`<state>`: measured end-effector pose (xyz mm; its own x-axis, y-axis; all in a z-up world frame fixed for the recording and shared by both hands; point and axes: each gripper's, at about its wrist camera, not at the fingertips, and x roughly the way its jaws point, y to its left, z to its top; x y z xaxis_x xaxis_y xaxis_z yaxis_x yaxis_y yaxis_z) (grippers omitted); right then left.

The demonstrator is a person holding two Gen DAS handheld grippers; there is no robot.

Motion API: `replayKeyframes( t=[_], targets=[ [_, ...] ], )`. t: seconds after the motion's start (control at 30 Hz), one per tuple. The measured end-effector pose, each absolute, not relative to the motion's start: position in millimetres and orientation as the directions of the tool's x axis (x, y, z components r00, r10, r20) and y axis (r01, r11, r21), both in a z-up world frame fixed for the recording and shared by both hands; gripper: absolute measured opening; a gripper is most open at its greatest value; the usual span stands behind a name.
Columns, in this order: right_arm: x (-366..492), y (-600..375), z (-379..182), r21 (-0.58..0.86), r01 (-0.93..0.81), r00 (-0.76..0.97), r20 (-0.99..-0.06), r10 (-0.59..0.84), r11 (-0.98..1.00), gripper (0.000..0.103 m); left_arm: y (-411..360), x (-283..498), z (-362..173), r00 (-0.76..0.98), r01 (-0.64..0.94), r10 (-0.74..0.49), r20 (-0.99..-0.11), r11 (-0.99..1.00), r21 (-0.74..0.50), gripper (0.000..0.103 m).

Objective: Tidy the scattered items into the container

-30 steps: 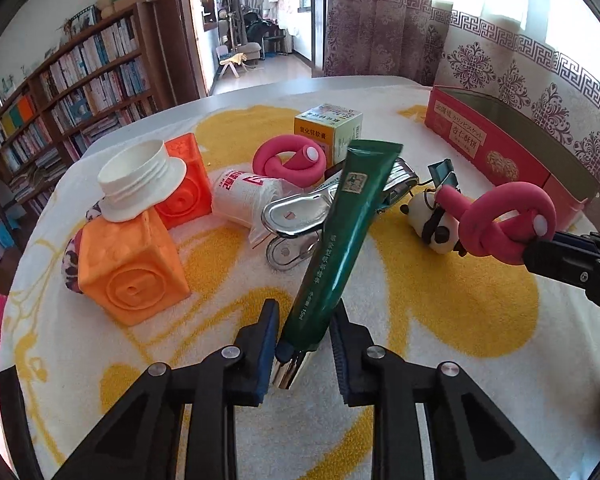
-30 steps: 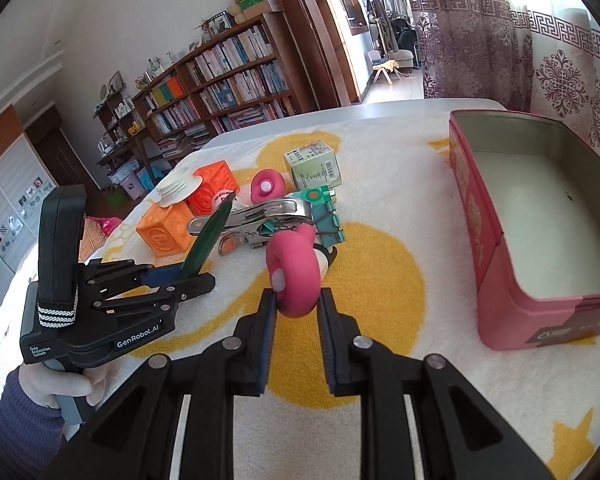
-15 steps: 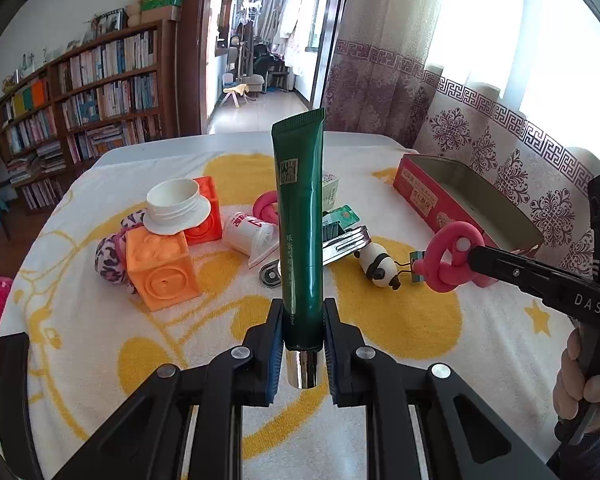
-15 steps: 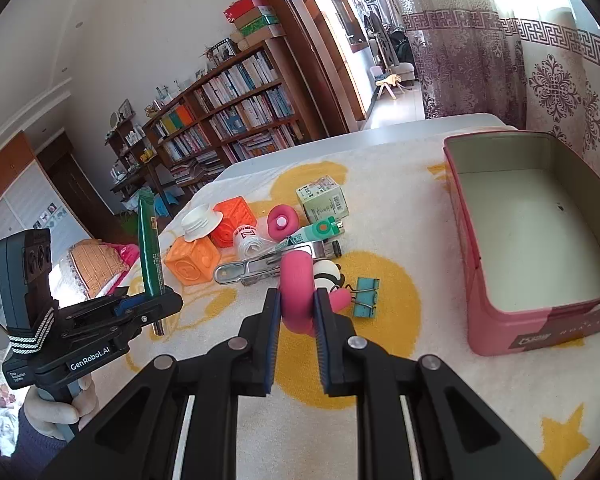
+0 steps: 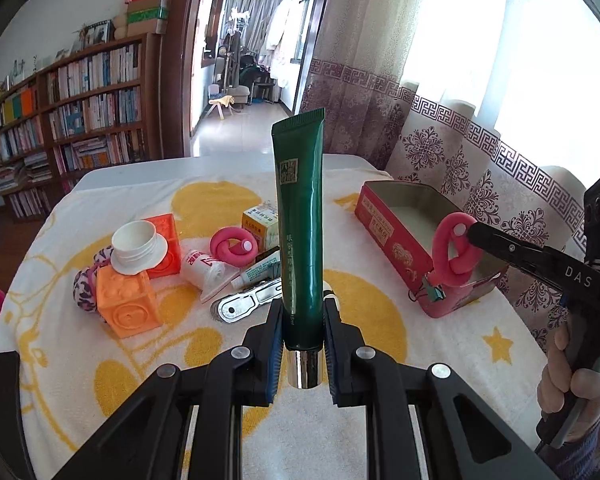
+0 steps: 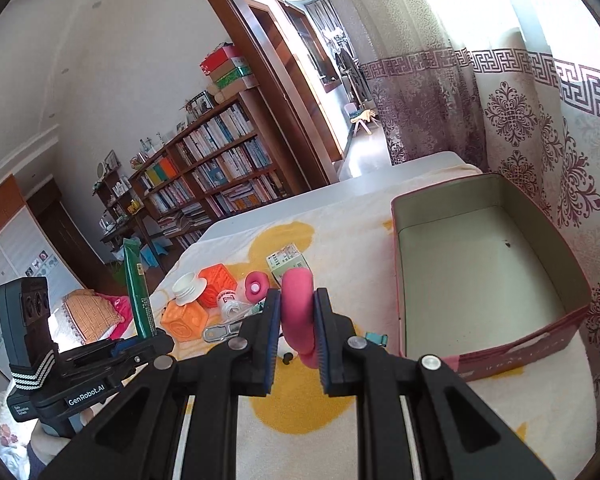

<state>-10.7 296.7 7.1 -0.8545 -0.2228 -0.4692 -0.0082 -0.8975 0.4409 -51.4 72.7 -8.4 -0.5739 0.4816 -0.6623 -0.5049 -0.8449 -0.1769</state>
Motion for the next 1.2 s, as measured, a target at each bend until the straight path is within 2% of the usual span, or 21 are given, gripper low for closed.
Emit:
replayKeyframes(
  t=[0.23, 0.37, 0.5, 0.63, 0.73, 0.77, 0.83, 0.87, 0.9, 0.97, 1.2],
  targets=[
    [-5, 345, 22, 0.52, -0.025, -0.888, -0.404, -0.22, -0.854, 0.018, 114, -51, 5, -0.555, -0.551, 0.522, -0.648, -0.814, -0.184, 0.019],
    [-8, 354, 14, 0.649, 0.088, -0.853, -0.342, -0.394, -0.755, 0.018, 127, -50, 7, -0.55, -0.565, 0.528, -0.647, -0.806, -0.177, 0.019],
    [-18, 334, 6, 0.704, 0.202, -0.775, -0.31, -0.551, -0.681, 0.018, 120, -50, 8, -0.551, -0.542, 0.54, -0.636, -0.811, -0.219, 0.019],
    [-27, 316, 1, 0.618, 0.146, -0.782, -0.406, -0.473, -0.773, 0.018, 109, -51, 2, -0.557, -0.512, 0.524, -0.645, -0.827, -0.231, 0.019],
    [-30, 329, -8, 0.642, 0.083, -0.783, -0.431, -0.449, -0.762, 0.018, 102, -52, -5, -0.552, -0.495, 0.517, -0.654, -0.834, -0.242, 0.019],
    [-29, 337, -11, 0.651, 0.053, -0.791, -0.435, -0.429, -0.757, 0.021, 99, -52, -8, -0.548, -0.492, 0.518, -0.657, -0.835, -0.248, 0.019],
    [-26, 355, -16, 0.692, 0.016, -0.802, -0.422, -0.422, -0.722, 0.034, 96, -52, -14, -0.541, -0.488, 0.518, -0.663, -0.835, -0.255, 0.019],
    [-24, 362, -17, 0.712, 0.008, -0.806, -0.411, -0.426, -0.702, 0.047, 95, -52, -16, -0.537, -0.486, 0.519, -0.665, -0.835, -0.258, 0.019],
    [-22, 367, -18, 0.726, -0.002, -0.811, -0.404, -0.424, -0.688, 0.066, 94, -51, -18, -0.533, -0.485, 0.52, -0.668, -0.834, -0.262, 0.019],
    [-18, 373, -18, 0.738, -0.023, -0.826, -0.395, -0.403, -0.675, 0.081, 96, -51, -20, -0.523, -0.488, 0.522, -0.674, -0.832, -0.266, 0.019],
    [-11, 379, -4, 0.726, -0.022, -0.848, -0.377, -0.372, -0.687, 0.081, 150, -54, -8, -0.485, -0.571, 0.557, -0.674, -0.786, -0.238, 0.019]
  ],
)
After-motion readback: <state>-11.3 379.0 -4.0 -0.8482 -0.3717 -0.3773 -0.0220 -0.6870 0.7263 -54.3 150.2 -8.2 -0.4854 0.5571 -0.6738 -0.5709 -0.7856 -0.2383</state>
